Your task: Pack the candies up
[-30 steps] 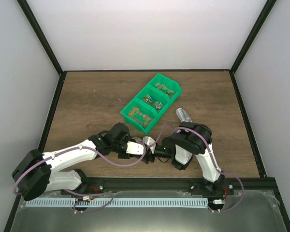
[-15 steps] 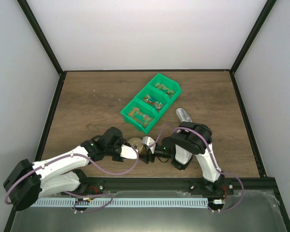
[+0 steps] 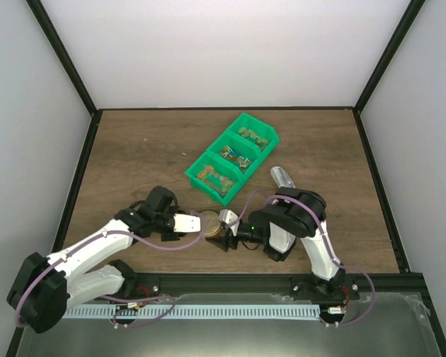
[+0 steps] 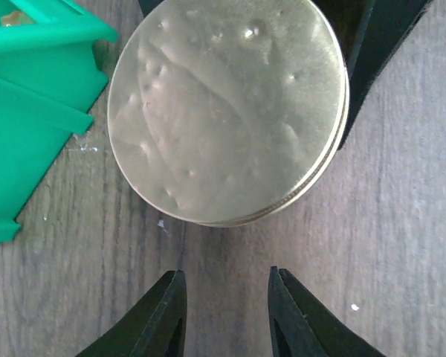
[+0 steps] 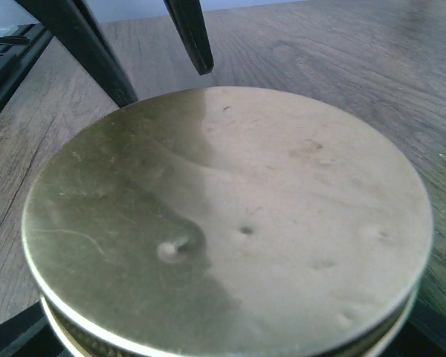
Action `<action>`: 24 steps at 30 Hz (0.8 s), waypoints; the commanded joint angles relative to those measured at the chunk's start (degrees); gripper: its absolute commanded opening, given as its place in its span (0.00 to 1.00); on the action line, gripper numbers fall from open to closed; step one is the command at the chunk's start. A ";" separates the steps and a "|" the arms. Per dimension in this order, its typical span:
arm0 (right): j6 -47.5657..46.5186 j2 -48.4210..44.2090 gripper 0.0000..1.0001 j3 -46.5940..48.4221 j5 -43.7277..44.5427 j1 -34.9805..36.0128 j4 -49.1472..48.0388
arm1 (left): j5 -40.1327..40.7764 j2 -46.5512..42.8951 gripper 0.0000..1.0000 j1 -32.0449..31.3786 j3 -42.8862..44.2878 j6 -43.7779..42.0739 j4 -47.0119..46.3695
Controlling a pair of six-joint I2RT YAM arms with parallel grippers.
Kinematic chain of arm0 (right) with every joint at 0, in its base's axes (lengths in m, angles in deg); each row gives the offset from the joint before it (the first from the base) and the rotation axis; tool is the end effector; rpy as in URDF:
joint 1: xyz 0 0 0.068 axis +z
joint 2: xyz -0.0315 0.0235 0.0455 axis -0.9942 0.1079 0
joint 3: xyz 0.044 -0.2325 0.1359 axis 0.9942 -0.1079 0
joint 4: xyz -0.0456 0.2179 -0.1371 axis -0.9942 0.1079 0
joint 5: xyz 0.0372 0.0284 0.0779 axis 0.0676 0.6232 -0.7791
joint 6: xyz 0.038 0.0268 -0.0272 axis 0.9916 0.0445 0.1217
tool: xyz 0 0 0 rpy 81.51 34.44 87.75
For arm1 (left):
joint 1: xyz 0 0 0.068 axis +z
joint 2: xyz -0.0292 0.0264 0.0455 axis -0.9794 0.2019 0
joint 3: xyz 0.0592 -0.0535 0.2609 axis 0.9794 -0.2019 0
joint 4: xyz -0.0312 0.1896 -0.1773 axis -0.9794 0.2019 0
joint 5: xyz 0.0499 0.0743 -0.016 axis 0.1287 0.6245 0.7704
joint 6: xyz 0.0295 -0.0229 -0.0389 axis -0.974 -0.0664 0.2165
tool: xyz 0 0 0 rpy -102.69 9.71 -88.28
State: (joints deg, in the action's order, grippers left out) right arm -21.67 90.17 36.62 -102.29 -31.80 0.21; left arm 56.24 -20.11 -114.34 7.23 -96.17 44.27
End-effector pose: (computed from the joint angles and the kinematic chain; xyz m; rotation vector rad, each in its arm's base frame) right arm 0.1582 0.2254 0.0603 -1.1649 1.5225 0.9440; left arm 0.1512 -0.1202 0.1789 1.8495 1.7186 -0.1850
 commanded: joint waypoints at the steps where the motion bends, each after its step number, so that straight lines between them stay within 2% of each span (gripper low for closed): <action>1: 0.71 1.16 0.38 -0.91 -1.97 0.64 4.15 | -1.41 -2.52 0.39 0.13 1.82 2.19 6.10; 2: 0.85 1.23 0.38 -0.75 -1.75 0.62 4.20 | -3.30 -3.04 0.52 0.06 3.15 3.46 6.33; 3: 1.01 1.33 0.38 -0.58 -1.60 0.64 4.49 | -5.38 -3.52 0.59 -0.21 4.35 5.48 6.19; 5: 1.46 1.39 0.38 -0.25 -1.27 0.62 5.11 | -6.89 -3.62 0.60 -2.88 6.07 10.14 4.83; 10: 1.86 1.82 0.38 0.24 -0.94 0.62 5.10 | -3.84 0.61 0.54 -11.30 5.90 17.31 -0.48; 17: 1.88 1.73 0.38 0.34 -0.87 0.64 5.19 | -0.72 4.60 0.54 -14.36 4.49 15.95 -6.72; 21: 1.64 1.64 0.37 0.06 -1.37 0.64 5.00 | 3.37 7.56 0.38 -14.31 4.93 14.85 -8.41; 24: 1.35 1.50 0.37 -0.20 -1.62 0.64 4.93 | 4.69 7.26 0.33 -14.32 2.86 11.10 -8.45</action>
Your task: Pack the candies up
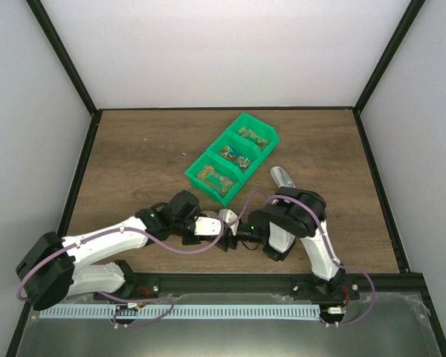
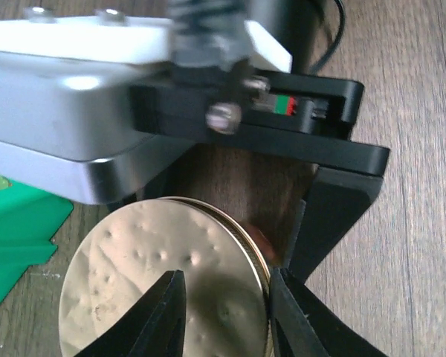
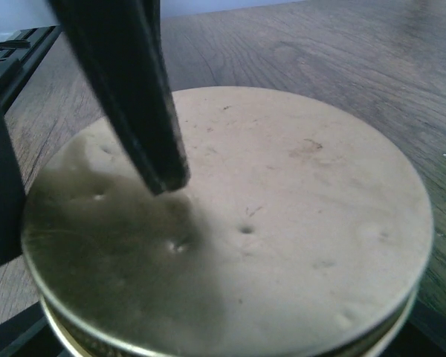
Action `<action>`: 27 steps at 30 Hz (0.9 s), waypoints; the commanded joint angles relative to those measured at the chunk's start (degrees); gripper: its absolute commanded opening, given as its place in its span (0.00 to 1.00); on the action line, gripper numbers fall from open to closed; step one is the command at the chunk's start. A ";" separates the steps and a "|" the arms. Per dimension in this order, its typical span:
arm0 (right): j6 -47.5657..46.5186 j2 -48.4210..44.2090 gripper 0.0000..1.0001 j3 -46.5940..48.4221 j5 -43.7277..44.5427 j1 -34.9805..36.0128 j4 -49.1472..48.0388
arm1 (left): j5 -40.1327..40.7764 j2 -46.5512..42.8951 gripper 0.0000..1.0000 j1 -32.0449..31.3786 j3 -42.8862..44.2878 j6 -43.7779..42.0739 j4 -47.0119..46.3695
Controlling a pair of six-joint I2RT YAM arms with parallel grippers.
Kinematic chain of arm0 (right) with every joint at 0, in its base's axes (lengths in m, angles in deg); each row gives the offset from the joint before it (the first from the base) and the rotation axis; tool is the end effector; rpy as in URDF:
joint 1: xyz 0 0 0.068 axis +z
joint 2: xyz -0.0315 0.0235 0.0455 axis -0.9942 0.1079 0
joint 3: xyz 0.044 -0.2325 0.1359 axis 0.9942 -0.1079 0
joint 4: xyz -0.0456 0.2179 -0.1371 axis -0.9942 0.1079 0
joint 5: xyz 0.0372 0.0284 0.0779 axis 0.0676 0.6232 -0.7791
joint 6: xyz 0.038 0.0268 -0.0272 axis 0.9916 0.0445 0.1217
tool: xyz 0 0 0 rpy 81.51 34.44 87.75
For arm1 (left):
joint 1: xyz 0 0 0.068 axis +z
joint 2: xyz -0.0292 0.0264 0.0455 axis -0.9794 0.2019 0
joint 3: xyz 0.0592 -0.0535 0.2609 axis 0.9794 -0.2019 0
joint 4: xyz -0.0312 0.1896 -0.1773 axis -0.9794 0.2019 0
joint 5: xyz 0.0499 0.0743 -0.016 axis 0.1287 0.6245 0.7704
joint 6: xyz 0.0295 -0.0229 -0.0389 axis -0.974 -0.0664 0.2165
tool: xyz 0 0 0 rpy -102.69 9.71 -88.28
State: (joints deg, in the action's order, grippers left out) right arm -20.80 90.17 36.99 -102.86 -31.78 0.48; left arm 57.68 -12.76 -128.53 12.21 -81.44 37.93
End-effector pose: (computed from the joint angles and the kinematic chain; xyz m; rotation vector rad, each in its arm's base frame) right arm 0.1588 0.2269 0.0606 -1.1610 1.5277 0.9634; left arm 0.1392 -0.1788 0.1876 1.8177 1.7039 -0.3506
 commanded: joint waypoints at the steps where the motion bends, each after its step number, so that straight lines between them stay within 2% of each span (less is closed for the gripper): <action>1: 0.47 1.47 0.37 -0.61 -1.08 0.57 4.62 | 3.46 -0.51 0.33 -0.18 -2.96 -5.10 -2.09; 4: 0.18 1.38 0.37 -0.79 -1.32 0.62 4.56 | 4.19 -1.71 0.31 -0.01 -4.74 -9.50 -1.09; 10: -0.49 1.12 0.34 -1.07 -2.27 0.59 4.47 | 6.14 -2.16 0.26 3.39 -5.50 -12.52 1.53; 23: -0.68 0.94 0.33 -1.27 -2.07 0.61 4.56 | 7.56 -5.13 0.23 11.98 -6.76 -20.58 5.74; 25: -0.39 1.03 0.34 -1.18 -1.63 0.54 4.81 | 6.36 -5.37 0.25 13.72 -5.28 -20.06 8.08; 27: -0.20 1.15 0.34 -1.01 -1.26 0.53 4.90 | 2.86 -6.69 0.34 14.70 -2.94 -18.92 12.11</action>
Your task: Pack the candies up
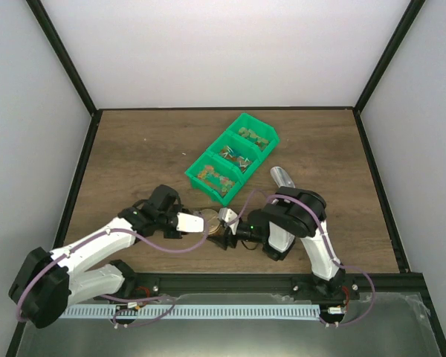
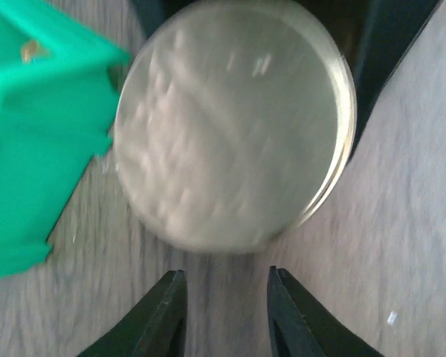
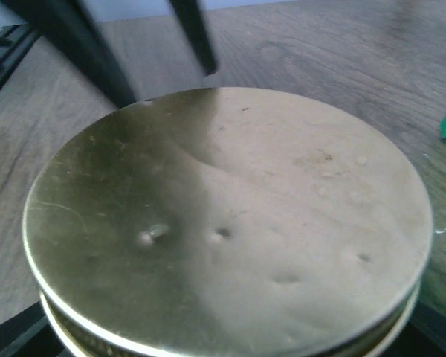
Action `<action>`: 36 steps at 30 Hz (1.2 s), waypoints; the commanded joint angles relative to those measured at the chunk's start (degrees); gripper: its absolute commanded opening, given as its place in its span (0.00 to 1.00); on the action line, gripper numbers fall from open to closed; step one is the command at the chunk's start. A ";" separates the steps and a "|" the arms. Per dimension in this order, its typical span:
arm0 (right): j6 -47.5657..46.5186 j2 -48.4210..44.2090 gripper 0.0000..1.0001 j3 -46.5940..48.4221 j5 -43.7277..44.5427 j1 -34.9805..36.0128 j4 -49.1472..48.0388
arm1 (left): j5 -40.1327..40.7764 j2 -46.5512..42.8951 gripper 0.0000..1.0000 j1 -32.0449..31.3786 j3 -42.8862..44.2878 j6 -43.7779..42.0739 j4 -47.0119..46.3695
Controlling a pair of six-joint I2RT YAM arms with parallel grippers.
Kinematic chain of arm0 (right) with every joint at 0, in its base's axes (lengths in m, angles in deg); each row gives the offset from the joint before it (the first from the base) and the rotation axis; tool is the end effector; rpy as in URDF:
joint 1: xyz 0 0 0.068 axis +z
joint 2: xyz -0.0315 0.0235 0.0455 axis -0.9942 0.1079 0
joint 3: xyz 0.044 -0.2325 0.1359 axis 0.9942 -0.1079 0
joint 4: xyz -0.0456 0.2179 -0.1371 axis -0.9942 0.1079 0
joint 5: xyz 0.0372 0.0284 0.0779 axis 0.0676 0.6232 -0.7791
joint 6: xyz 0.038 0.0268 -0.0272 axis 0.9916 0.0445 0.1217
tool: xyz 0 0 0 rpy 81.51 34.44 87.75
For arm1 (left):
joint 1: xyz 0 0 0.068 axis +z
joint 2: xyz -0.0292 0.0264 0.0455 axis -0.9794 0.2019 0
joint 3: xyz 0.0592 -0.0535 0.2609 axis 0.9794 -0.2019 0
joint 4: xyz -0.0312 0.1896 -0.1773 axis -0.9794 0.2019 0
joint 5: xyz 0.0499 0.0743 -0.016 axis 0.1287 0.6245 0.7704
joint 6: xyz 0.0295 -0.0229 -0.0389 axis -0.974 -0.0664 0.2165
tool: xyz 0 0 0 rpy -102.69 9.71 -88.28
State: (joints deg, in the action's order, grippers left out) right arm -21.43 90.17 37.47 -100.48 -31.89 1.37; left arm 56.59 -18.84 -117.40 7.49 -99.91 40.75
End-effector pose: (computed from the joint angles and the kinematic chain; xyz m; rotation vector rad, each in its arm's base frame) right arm 0.1618 0.2277 0.0599 -1.1419 1.5431 0.9170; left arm 0.1507 -0.1328 0.1801 1.9193 1.5759 -0.1600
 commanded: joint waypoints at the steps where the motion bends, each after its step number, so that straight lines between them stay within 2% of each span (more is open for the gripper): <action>1: 0.67 1.14 0.34 -1.42 -3.38 0.59 4.13 | 1.80 -2.06 0.40 3.62 2.75 0.17 11.43; 3: 0.87 1.24 0.34 -1.34 -3.18 0.53 4.25 | -1.86 -4.31 0.54 3.55 4.55 3.41 13.92; 5: 1.23 1.38 0.34 -1.06 -2.67 0.54 4.41 | -4.54 -4.62 0.80 3.41 6.31 10.30 13.84; 7: 1.64 1.60 0.34 -0.72 -2.02 0.54 4.58 | -6.60 -2.10 0.99 2.28 8.63 16.92 13.89; 11: 2.20 1.86 0.34 -0.42 -1.38 0.55 4.55 | -4.19 6.52 1.00 -0.99 11.92 28.55 12.44; 14: 2.36 1.90 0.34 -0.38 -1.12 0.55 4.54 | -1.72 10.24 1.00 -2.62 12.04 31.43 8.83; 20: 2.23 1.70 0.34 -0.37 -0.68 0.55 4.77 | 2.06 12.27 1.00 -4.27 10.55 31.83 2.50; 27: 2.07 1.85 0.34 -0.23 -0.83 0.55 4.74 | 0.22 13.86 0.99 -5.17 10.75 31.83 0.42; 32: 1.84 1.77 0.34 -0.41 -1.00 0.55 4.69 | -1.45 14.89 0.89 -5.17 10.90 31.35 0.81; 36: 1.32 1.81 0.34 -0.45 -1.74 0.55 4.69 | -1.74 14.31 0.80 -5.13 10.75 27.81 2.32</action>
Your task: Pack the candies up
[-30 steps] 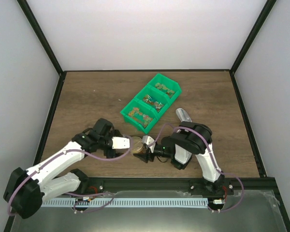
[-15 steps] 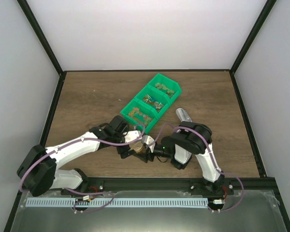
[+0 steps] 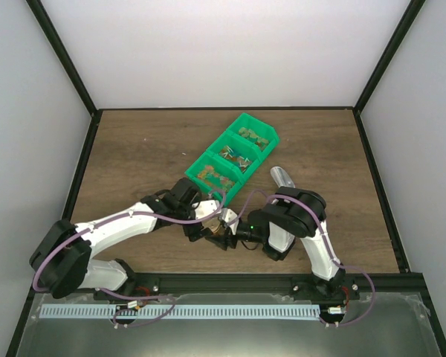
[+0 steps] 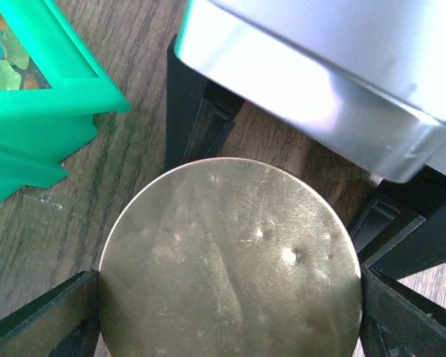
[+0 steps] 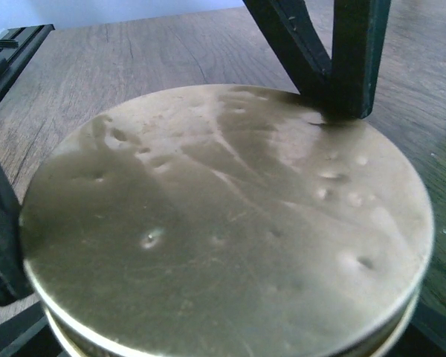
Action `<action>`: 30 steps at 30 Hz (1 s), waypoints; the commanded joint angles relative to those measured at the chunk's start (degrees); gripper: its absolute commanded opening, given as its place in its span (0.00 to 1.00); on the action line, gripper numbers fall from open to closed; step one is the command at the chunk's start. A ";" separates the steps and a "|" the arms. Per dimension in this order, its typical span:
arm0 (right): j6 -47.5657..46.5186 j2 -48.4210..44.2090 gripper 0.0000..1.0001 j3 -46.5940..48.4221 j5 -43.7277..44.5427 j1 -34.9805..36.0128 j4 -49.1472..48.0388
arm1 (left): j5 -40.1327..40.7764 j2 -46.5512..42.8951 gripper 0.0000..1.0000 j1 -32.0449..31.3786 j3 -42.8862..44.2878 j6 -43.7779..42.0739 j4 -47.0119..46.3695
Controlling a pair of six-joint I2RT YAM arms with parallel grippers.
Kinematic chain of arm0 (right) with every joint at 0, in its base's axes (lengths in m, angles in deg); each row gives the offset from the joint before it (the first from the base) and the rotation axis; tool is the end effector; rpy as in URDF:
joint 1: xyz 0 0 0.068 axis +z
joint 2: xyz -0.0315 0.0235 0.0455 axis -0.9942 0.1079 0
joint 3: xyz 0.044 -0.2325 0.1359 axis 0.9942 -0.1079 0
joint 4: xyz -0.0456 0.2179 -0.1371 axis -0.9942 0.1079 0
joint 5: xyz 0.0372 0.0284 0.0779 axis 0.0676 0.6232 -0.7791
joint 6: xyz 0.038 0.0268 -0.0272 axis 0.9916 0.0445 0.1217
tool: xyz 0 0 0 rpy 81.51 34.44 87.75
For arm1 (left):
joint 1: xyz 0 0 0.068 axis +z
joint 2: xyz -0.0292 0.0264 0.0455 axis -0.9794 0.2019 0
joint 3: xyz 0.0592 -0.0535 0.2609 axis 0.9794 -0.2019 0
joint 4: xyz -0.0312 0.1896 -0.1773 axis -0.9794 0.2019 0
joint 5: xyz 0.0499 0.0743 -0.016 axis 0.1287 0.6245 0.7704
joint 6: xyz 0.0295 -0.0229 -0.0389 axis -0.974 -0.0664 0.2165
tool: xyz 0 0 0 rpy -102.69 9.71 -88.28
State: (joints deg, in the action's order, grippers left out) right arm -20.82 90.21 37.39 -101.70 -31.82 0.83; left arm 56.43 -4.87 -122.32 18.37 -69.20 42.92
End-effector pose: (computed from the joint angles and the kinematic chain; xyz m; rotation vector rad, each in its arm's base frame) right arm 0.1607 0.2280 0.0606 -1.1472 1.5351 0.9447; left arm 0.1726 -0.1780 0.1845 1.5898 2.0795 -0.4168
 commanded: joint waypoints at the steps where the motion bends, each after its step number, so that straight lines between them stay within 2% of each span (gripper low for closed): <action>1: 0.42 1.78 0.34 -0.39 -0.96 0.48 5.24 | -2.02 0.13 0.78 -0.21 -0.35 -4.58 0.59; 10: -1.90 1.78 0.33 -0.67 -4.93 0.47 4.54 | -2.45 2.72 0.75 1.67 1.78 -29.29 8.01; 16: -1.97 1.88 0.33 -0.71 -5.58 0.48 4.45 | -5.19 10.39 0.75 4.46 11.82 -45.74 17.71; 18: -1.80 1.88 0.34 -0.70 -5.19 0.48 4.51 | -5.73 12.16 0.76 4.64 14.58 -48.10 20.10; 20: -1.47 1.86 0.33 -0.64 -4.62 0.48 4.68 | -6.41 12.86 0.81 4.74 16.15 -47.24 20.84; 24: -0.58 1.78 0.33 -0.35 -3.68 0.40 5.12 | -9.28 10.66 0.99 5.82 16.48 -36.05 18.86; 28: 0.00 2.00 0.34 -0.16 -2.64 0.31 5.33 | -11.82 3.14 1.00 6.26 10.13 -24.78 15.02; 30: 0.36 2.23 0.34 0.08 -2.25 0.31 5.46 | -9.30 -0.40 1.00 5.34 5.84 -17.42 10.05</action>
State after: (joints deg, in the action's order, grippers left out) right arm -22.04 90.34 37.54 -103.32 -31.95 1.05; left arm 47.76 1.12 -116.24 29.74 -99.50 59.73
